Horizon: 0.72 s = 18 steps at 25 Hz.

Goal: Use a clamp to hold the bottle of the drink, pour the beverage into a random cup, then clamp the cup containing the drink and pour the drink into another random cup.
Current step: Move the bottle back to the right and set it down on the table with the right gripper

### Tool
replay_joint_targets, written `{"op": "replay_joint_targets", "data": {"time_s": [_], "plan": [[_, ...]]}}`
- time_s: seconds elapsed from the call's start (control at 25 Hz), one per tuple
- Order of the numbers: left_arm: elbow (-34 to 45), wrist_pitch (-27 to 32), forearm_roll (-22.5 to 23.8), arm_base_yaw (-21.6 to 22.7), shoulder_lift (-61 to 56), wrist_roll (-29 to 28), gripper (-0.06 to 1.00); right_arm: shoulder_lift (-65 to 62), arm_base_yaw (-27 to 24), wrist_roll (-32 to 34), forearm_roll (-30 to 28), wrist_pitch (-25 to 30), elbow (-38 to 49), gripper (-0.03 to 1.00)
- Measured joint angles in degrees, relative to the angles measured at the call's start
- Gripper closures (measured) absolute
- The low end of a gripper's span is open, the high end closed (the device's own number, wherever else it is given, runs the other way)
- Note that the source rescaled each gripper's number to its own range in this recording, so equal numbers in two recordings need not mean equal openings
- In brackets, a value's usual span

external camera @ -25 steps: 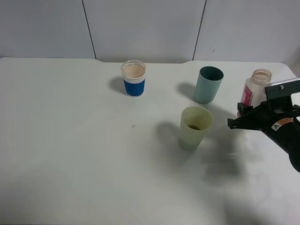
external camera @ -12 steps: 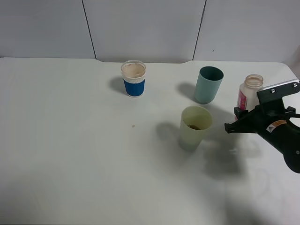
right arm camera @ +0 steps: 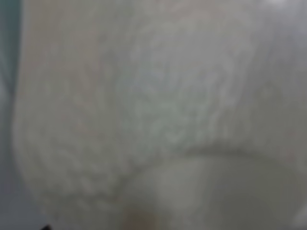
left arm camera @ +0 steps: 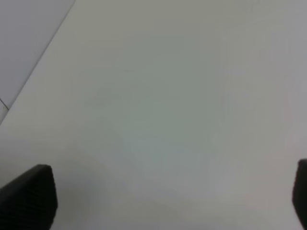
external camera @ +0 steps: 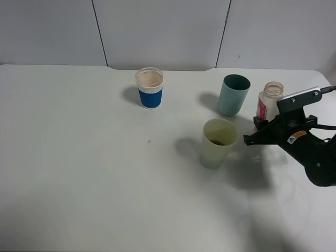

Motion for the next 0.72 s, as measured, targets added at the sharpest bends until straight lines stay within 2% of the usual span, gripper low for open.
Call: {"op": "replay_joint_targets", "data": {"time_s": [0.16,0.32,0.6,0.72], "plan": [[0.0,0.0,0.0,0.0,0.0,0.0,-0.06,2.27,0.0,0.0,-0.86,-2.86,-0.7,0.97],[0.0,0.0,0.0,0.0,0.0,0.0,-0.06,2.52,0.0,0.69,-0.86,-3.44,-0.44,0.97],[0.0,0.0,0.0,0.0,0.0,0.0,-0.06,2.52,-0.06,9.15,-0.86,-3.53,-0.15,0.97],[0.0,0.0,0.0,0.0,0.0,0.0,-0.06,2.52,-0.06,10.82,-0.86,-3.53,-0.16,0.97]]}}
